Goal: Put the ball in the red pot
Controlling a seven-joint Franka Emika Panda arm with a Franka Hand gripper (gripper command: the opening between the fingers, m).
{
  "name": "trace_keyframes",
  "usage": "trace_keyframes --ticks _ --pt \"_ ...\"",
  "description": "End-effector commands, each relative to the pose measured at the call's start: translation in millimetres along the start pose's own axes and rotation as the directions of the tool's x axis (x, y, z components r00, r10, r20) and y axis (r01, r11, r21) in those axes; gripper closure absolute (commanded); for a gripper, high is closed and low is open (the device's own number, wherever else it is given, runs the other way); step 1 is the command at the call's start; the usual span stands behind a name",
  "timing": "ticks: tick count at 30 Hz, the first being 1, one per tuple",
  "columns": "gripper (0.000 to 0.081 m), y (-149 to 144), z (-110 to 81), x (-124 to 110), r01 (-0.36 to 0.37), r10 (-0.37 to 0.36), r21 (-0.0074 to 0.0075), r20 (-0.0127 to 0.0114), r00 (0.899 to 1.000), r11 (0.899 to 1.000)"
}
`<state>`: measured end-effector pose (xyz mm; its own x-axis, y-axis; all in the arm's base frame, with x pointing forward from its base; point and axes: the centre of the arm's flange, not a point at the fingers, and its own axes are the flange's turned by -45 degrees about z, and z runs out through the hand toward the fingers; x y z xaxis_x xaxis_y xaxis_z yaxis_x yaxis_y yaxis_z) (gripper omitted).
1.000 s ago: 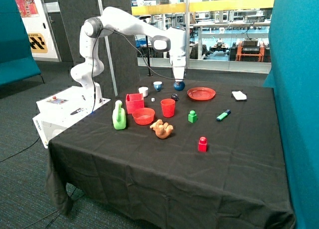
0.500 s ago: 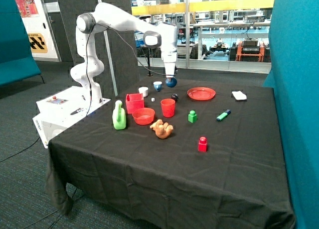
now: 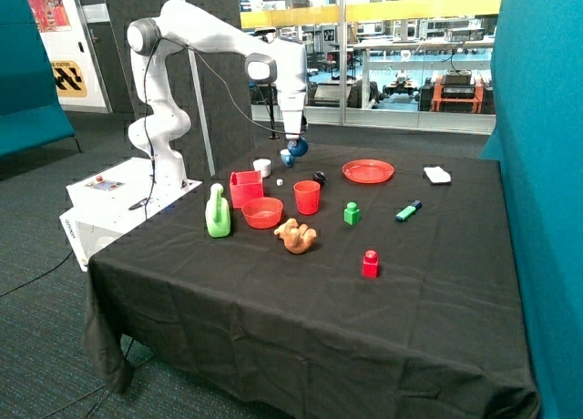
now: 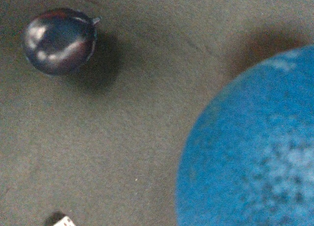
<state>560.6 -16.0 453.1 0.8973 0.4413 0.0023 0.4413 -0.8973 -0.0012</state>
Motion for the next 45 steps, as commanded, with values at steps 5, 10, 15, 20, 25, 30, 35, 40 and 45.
trace_keyframes --ticks 5,10,15,20,25,30,35,40,45 --pt "0.0808 -3 -6.4 -43 -0.014 0.014 -0.0012 0.0023 1.0 1.0" --pt "0.0808 -4 -3.5 -55 -0.018 0.018 -0.0013 0.0023 1.0 1.0" --pt "0.0808 -5 1.9 -66 -0.027 0.027 -0.0013 0.0022 1.0 1.0" --pt "0.0808 -9 11.9 -77 -0.027 0.027 -0.0013 0.0022 1.0 1.0" --pt "0.0808 -10 17.2 -86 -0.024 0.024 -0.0013 0.0022 1.0 1.0" --pt "0.0808 -10 22.4 -94 -0.036 0.036 -0.0013 0.0022 0.999 0.999" --pt "0.0808 -8 27.8 -101 -0.047 0.047 -0.0013 0.0022 0.999 0.999" --pt "0.0808 -7 34.6 -111 -0.055 0.055 -0.0013 0.0022 0.998 0.998" --pt "0.0808 -5 36.4 -119 -0.063 0.063 -0.0014 0.0022 0.998 0.998"
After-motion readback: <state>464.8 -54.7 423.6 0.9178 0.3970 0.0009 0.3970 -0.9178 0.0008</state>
